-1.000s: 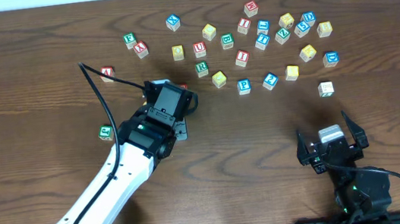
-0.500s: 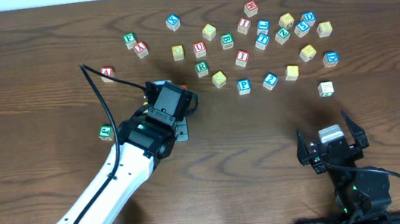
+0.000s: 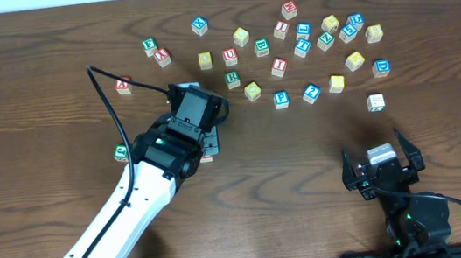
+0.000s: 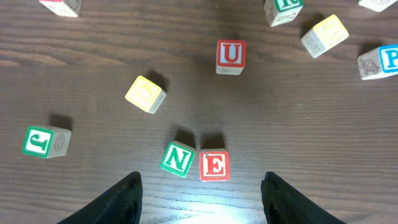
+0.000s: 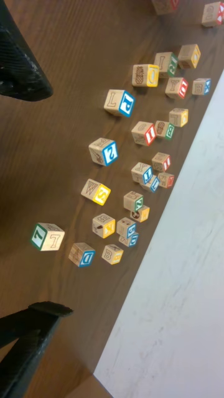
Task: Spell out NEURIPS
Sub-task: 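Move the left gripper over the red U block at the back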
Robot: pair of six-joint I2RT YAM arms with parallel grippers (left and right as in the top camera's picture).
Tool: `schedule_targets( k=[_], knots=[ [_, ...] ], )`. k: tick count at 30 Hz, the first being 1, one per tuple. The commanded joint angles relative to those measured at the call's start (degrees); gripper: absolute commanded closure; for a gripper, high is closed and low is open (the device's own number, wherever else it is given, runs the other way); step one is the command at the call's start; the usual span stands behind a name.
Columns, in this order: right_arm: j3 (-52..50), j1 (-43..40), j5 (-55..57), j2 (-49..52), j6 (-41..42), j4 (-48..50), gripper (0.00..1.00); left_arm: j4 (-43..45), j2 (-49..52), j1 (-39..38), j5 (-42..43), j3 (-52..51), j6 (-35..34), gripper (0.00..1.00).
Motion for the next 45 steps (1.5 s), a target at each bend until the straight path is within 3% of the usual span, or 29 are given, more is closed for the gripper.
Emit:
schedule_targets(
  k=[1, 12, 17, 26, 30, 34, 45],
  knots=[
    [-0.11, -0.76, -0.11, -0.37, 0.72, -0.13, 0.01, -1.01, -0.09, 0.26, 0.11, 2.95, 1.79, 0.4],
    [-0.11, -0.76, -0.11, -0.37, 0.72, -0.13, 0.01, -6.78, 6.56, 3.06, 0.92, 14.62, 6.58, 0.39],
    [-0.11, -0.76, -0.11, -0.37, 0.72, -0.13, 0.01, -8.5, 12.52, 5.97, 6.69, 21.57, 8.81, 0.39],
    [-0.11, -0.76, -0.11, -0.37, 0.72, -0.13, 0.01, -11.87, 24.81, 7.63, 8.7, 31.43, 10.51, 0.39],
    [-0.11, -0.76, -0.11, -0.37, 0.74, -0.13, 0.01, -12.24, 29.38, 7.63, 9.09, 32.98, 10.73, 0.39],
    [-0.11, -0.76, -0.11, -0.37, 0.72, -0.13, 0.01, -13.09, 33.44, 7.65, 15.17, 34.58, 13.79, 0.39],
    [-0.11, -0.76, -0.11, -0.37, 0.72, -0.13, 0.01, -12.31, 37.16, 7.91, 15.1, 34.69, 13.7, 0.36]
  ],
)
